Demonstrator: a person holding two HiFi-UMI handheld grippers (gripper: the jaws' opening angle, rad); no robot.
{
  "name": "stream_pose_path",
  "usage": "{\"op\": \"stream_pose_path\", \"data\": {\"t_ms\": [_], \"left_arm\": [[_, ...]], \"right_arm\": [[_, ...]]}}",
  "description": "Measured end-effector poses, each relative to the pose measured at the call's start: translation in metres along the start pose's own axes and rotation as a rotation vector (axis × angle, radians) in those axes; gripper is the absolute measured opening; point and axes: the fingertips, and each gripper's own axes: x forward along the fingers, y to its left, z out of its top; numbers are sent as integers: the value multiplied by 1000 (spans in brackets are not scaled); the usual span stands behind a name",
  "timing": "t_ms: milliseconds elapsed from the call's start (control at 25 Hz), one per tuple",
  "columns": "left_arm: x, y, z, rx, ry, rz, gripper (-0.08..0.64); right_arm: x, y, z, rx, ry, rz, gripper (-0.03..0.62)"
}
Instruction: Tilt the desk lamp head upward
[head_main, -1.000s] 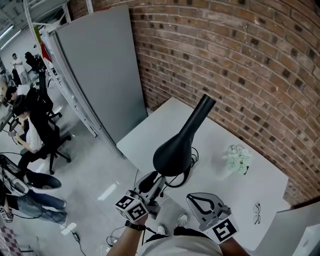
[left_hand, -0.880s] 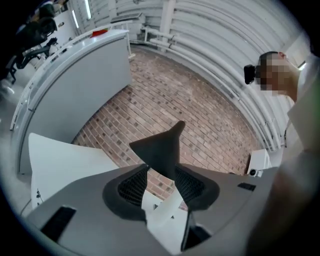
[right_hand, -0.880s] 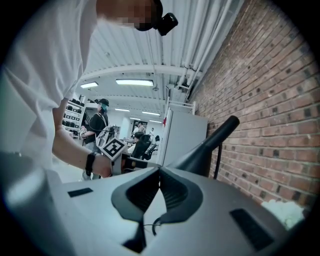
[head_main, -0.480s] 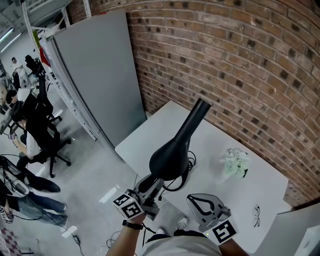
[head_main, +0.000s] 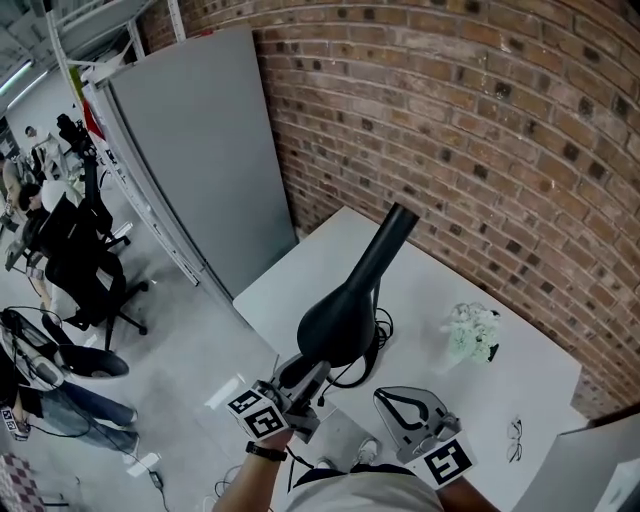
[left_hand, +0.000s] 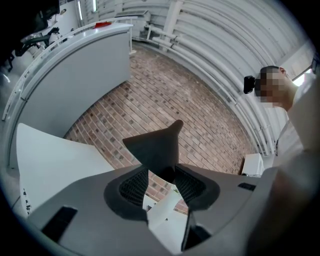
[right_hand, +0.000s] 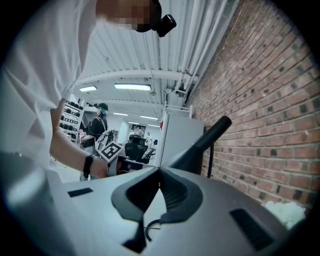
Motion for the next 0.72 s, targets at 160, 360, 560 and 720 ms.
{"op": "stream_pose_path", "data": {"t_ms": [160, 360, 560, 720], "left_arm": [[1, -1, 0, 4, 1, 8, 166], [1, -1, -1, 14, -2, 13, 163], [-3, -5, 4, 47, -5, 12, 161], [-9, -13, 13, 102, -8, 6, 161]], "right_arm": [[5, 0, 2, -3, -20, 21, 17], [7, 0, -1, -19, -25, 43, 17], [8, -1, 0, -12, -27, 43, 17], [6, -3, -1, -9, -24, 38, 17]]}}
